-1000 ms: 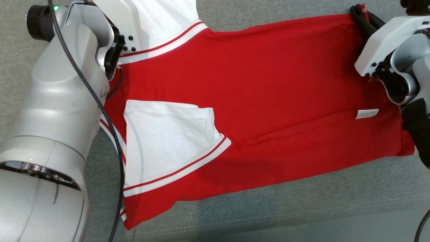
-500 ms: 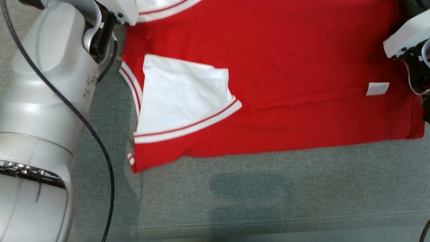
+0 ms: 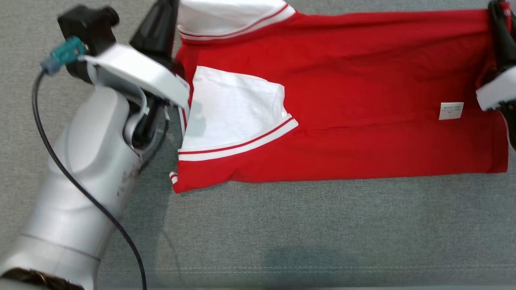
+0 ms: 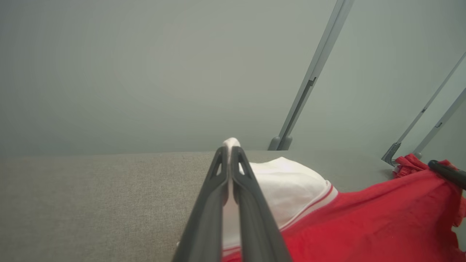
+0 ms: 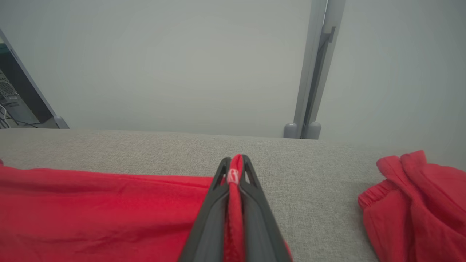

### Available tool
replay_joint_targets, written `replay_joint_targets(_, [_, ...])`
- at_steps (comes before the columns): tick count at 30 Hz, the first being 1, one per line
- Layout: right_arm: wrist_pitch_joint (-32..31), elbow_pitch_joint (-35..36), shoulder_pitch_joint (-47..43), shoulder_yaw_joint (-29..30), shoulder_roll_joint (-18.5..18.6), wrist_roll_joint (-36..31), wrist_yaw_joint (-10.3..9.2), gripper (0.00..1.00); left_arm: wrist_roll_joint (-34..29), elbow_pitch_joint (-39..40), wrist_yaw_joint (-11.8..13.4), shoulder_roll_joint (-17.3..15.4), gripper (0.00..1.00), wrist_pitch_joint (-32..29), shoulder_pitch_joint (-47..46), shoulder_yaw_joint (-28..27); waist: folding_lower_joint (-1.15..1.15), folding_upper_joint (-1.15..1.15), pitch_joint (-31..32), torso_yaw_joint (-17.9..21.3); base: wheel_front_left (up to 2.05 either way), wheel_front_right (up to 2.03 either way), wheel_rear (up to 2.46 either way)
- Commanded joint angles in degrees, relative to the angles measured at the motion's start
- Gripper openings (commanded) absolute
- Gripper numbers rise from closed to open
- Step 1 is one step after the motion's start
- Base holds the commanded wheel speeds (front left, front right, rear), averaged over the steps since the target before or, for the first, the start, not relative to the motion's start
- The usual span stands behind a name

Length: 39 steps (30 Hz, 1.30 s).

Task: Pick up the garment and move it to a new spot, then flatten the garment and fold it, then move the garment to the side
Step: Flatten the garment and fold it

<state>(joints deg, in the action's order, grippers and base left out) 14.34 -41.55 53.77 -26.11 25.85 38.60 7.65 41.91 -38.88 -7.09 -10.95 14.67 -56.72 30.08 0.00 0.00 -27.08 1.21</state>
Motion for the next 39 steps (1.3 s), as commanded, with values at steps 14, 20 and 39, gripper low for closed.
replay_joint_targets(14, [0.65, 17.08, -24.68, 15.24, 0.88, -6.99, -0.16, 0.00, 1.09, 22.39, 5.28, -3.93, 0.00, -0.86, 20.44, -1.66, 0.00, 0.00, 4.64, -2.07, 0.00, 0.00, 0.00])
replay_joint_targets(20, [0.65, 18.27, -29.77, 18.04, -0.56, -9.66, -0.16, 0.00, 1.30, 30.68, 8.47, -5.35, 0.00, -3.68, 28.03, 0.03, 0.00, 0.00, 5.35, -2.04, 0.00, 0.00, 0.00])
replay_joint_targets(39, [0.65, 11.18, -30.42, 18.72, -3.44, -15.38, -0.16, 0.00, 2.19, 40.23, 12.17, -8.59, 0.00, -12.19, 36.98, 4.80, 0.00, 0.00, 5.62, -2.76, 0.00, 0.00, 0.00])
